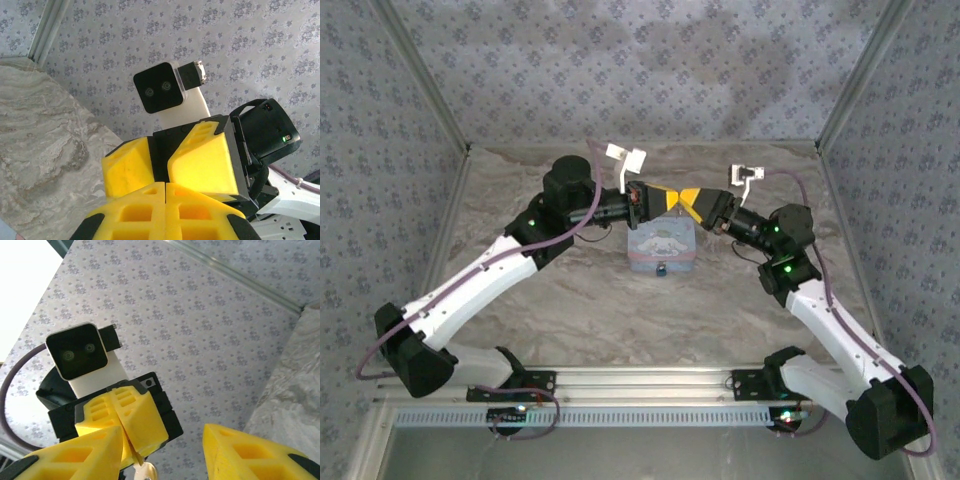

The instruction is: Unlock a padlock with a key

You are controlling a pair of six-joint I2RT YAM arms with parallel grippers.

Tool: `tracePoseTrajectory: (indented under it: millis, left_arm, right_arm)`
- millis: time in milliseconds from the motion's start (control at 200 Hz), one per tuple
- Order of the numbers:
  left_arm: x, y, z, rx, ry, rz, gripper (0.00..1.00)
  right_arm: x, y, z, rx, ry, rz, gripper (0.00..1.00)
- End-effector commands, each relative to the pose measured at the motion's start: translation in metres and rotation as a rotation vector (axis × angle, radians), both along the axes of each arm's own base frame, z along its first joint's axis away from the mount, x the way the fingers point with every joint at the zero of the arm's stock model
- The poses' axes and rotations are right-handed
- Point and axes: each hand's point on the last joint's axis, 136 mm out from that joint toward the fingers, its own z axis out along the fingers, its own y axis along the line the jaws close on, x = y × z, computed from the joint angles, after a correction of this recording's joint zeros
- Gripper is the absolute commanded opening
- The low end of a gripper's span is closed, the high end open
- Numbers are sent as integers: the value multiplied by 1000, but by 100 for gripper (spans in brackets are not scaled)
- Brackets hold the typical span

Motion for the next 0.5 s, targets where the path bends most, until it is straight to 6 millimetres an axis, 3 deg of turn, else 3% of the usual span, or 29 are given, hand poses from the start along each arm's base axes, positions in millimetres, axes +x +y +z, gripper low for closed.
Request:
tracePoseTrajectory:
  millis: [0, 495]
  left_arm:
    - [-9, 8, 25, -65, -65, -11, 0]
    - [-9, 13, 28, -78, -88, 10, 0]
  right_arm:
    - [-12, 5, 14, 40, -40, 54, 47]
    - [-17, 9, 9, 56, -21, 80, 30]
